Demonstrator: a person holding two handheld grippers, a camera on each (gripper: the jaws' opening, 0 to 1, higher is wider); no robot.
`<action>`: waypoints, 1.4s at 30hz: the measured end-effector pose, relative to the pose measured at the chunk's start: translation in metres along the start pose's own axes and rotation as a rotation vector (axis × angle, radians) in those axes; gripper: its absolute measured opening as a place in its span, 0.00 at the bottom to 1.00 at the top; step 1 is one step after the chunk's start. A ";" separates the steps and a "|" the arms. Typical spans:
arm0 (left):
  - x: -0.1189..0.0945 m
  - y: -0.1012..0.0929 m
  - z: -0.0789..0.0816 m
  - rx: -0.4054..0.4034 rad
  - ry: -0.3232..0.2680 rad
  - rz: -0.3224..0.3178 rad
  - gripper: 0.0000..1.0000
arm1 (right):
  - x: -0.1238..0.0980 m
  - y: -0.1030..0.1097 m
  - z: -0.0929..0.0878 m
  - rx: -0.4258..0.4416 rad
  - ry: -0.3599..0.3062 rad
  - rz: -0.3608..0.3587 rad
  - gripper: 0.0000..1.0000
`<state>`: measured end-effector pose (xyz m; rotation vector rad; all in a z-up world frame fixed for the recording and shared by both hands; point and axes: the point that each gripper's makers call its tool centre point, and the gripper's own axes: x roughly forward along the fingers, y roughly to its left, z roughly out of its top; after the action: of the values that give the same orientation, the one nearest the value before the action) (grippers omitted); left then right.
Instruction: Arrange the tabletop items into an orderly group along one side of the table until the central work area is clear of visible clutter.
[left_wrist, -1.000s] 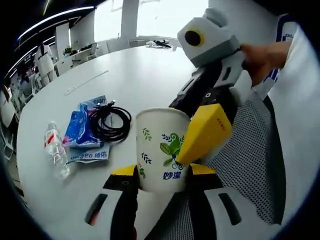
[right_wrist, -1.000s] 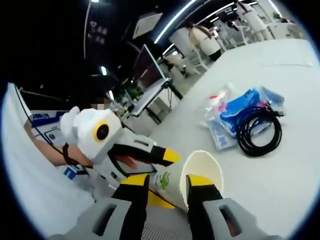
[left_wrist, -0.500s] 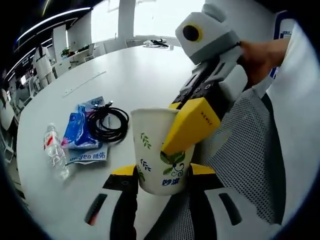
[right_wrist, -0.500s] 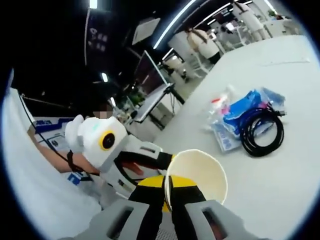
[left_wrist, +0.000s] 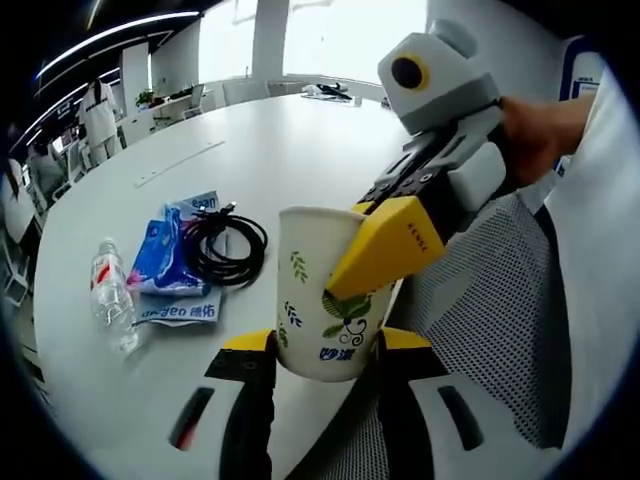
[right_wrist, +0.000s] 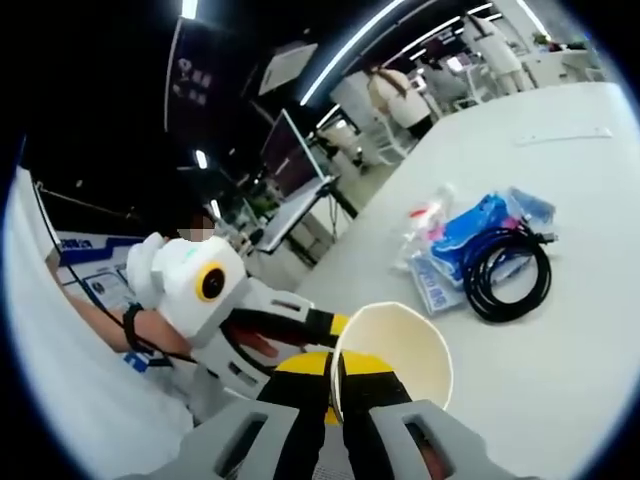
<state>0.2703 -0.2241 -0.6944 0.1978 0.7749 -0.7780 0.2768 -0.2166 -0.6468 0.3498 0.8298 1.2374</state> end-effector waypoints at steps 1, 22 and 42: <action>0.000 0.001 0.000 -0.004 0.001 0.002 0.38 | 0.000 0.000 0.000 0.000 0.000 -0.001 0.00; -0.004 0.014 0.001 -0.097 -0.016 0.044 0.34 | -0.016 -0.027 0.003 0.105 -0.068 -0.078 0.00; -0.050 0.095 -0.011 -0.457 -0.215 0.244 0.33 | -0.027 -0.040 0.011 0.120 -0.074 -0.131 0.00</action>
<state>0.3072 -0.1241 -0.6778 -0.1973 0.6888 -0.3695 0.3102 -0.2519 -0.6555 0.4286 0.8521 1.0495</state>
